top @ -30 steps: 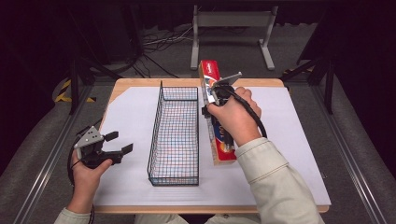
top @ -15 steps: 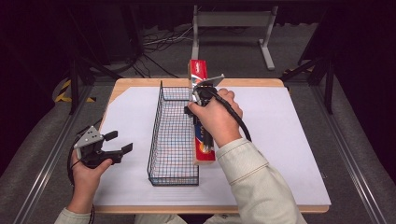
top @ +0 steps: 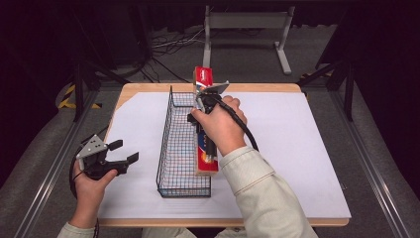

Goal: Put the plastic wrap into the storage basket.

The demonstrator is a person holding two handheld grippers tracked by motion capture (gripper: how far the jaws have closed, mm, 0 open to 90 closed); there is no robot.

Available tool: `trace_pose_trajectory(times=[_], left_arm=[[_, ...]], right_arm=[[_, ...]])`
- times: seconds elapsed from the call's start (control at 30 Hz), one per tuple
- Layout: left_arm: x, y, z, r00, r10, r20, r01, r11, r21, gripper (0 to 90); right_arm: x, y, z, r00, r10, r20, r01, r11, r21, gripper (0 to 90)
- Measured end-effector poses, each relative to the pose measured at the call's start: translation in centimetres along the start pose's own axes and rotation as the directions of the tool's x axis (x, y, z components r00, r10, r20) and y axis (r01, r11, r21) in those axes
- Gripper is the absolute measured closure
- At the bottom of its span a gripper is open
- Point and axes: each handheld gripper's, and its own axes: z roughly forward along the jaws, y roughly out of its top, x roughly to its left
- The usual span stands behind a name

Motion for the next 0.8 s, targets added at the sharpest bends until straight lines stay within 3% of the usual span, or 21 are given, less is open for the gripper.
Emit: trace_pose_trajectory(times=[0.47,0.8], left_arm=[[0.2,-0.7,-0.9,0.9997,-0.008,-0.021,0.008,1.0000,0.004,19.5],[0.2,-0.7,-0.8,0.9997,-0.001,-0.023,0.001,1.0000,0.003,19.6]], right_arm=[[1.6,-0.2,1.7,0.9999,0.009,0.004,-0.009,1.000,0.014,40.5],[2.0,-0.9,3.5,0.9998,0.008,0.016,-0.008,0.999,0.040,40.5]])
